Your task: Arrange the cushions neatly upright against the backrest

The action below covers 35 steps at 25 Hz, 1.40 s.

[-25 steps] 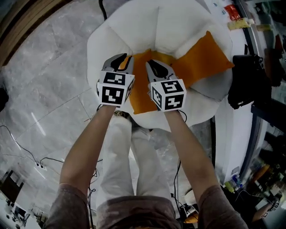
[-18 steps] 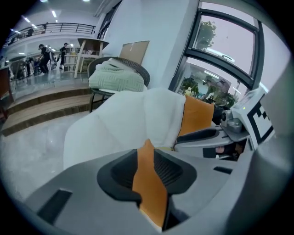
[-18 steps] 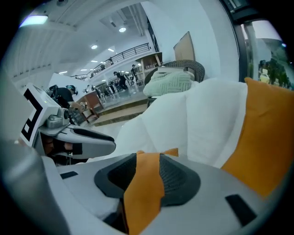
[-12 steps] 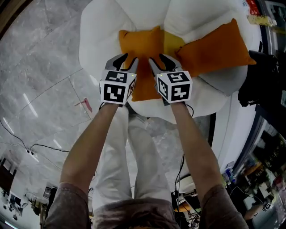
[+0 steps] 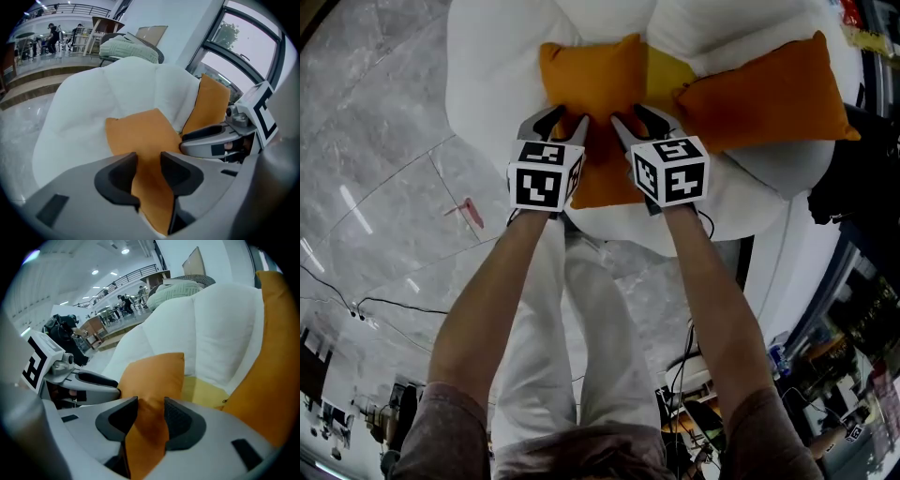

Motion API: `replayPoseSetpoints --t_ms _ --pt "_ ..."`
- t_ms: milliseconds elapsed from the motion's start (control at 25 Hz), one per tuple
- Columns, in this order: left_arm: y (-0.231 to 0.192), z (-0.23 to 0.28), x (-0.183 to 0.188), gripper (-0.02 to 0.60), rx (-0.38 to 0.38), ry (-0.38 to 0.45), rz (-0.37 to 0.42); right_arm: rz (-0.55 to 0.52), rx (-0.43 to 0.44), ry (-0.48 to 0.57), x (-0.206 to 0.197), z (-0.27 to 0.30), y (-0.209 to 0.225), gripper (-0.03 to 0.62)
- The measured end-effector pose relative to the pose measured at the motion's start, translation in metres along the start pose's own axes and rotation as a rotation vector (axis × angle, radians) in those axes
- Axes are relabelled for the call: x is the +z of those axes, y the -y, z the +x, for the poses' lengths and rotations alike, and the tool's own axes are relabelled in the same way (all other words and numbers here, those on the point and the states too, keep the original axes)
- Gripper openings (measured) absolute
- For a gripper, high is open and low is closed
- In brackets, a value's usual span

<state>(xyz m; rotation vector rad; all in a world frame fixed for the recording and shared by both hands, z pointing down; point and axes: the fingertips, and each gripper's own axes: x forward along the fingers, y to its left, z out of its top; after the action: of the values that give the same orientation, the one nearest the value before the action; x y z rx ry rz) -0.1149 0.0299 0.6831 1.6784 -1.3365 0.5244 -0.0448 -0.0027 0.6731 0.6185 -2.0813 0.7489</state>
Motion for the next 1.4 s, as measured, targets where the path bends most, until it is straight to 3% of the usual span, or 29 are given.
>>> replayPoseSetpoints --t_ms 440,560,720,800,1120,1400 --pt "-0.001 0.007 -0.001 0.158 0.011 -0.034 0.006 0.024 0.018 0.000 -0.001 0.007 0.001 0.166" --pt "-0.001 0.011 -0.001 0.102 0.003 -0.056 -0.055 0.013 0.005 0.010 -0.002 0.008 0.003 0.164" --pt "-0.002 0.014 -0.004 0.019 0.020 -0.069 -0.104 0.008 -0.012 0.001 -0.006 0.011 0.001 0.068" --pt "-0.001 0.014 -0.005 0.012 0.028 -0.069 -0.091 -0.003 -0.020 -0.005 -0.006 0.012 -0.001 0.040" --pt "0.014 -0.009 0.013 0.012 0.014 -0.086 -0.027 0.083 -0.049 0.042 0.003 -0.013 -0.005 0.038" --pt "0.039 -0.056 0.084 0.012 0.005 -0.050 0.114 0.139 -0.096 0.146 0.060 -0.069 -0.008 0.038"
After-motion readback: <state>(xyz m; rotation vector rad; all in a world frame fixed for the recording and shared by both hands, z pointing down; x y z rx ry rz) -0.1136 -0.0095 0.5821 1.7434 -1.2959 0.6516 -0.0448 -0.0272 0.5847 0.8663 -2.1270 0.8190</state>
